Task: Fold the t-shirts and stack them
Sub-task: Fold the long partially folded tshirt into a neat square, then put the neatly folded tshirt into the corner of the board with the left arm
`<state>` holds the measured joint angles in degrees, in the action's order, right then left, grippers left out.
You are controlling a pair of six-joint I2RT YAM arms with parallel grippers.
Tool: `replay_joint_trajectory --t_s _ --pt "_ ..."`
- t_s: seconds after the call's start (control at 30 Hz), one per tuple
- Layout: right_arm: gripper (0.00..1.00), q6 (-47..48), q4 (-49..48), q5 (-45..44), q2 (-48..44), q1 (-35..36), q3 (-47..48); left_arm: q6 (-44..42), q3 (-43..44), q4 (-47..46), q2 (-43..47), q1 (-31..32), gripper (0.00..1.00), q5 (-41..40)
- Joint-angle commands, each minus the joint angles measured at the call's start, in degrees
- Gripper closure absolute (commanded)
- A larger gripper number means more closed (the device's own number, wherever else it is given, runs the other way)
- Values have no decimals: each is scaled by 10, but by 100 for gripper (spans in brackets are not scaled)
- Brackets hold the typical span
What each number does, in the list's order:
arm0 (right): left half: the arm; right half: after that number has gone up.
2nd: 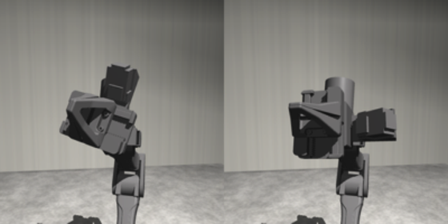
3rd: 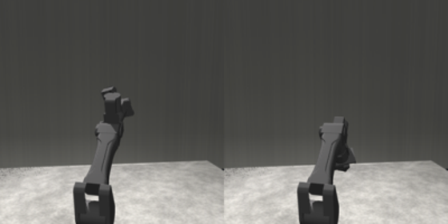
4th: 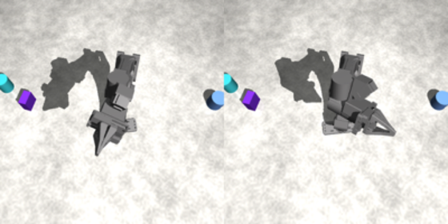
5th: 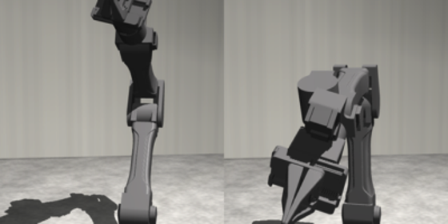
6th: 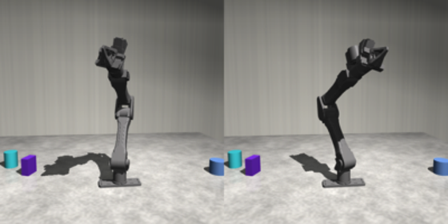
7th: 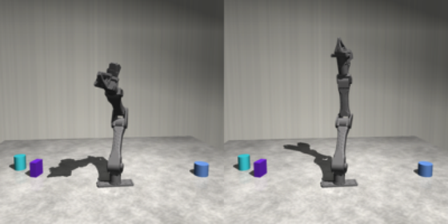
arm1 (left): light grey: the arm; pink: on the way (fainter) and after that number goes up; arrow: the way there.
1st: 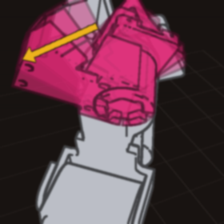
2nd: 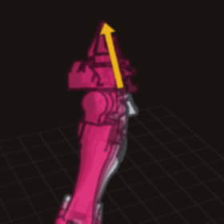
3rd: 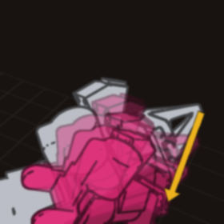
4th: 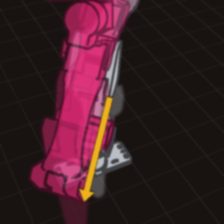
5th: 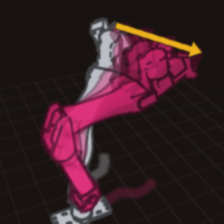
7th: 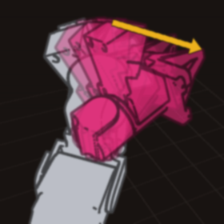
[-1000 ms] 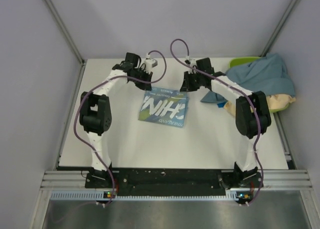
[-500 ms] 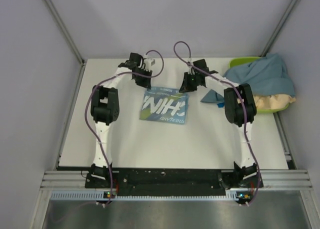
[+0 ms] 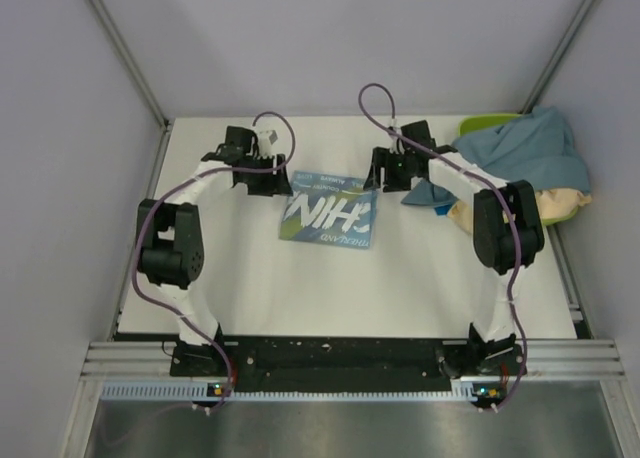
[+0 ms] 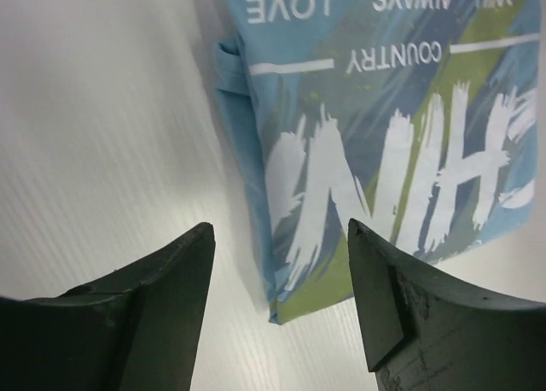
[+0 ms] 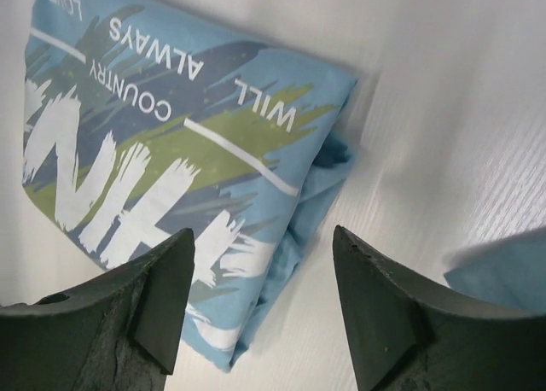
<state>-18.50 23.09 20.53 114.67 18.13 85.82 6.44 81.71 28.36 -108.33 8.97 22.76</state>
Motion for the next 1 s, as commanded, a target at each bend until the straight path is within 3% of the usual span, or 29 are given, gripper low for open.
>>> replay_joint_trajectory --t_s 0.0,0.17,0.3,0.37,0.53,0.7,0.97 --pt "34 3 -3 16 -52 -1 -54 53 -67 -86 31 17 32 48" --pt "34 14 -4 6 -80 -2 -85 66 -67 -95 -12 20 32 65" --pt "33 18 -4 4 -101 -6 -98 81 -33 -88 -68 21 41 84" --pt "33 20 -5 4 -115 -7 -106 91 -27 -90 -85 21 55 104" --pt "33 27 -5 -5 -158 -14 -124 86 -43 -89 -96 23 100 143" --pt "33 36 -5 -23 -195 -22 -136 39 -70 -60 -58 -3 100 121" --pt "33 67 4 -44 -220 -25 -133 -36 -19 18 -40 -141 100 68"
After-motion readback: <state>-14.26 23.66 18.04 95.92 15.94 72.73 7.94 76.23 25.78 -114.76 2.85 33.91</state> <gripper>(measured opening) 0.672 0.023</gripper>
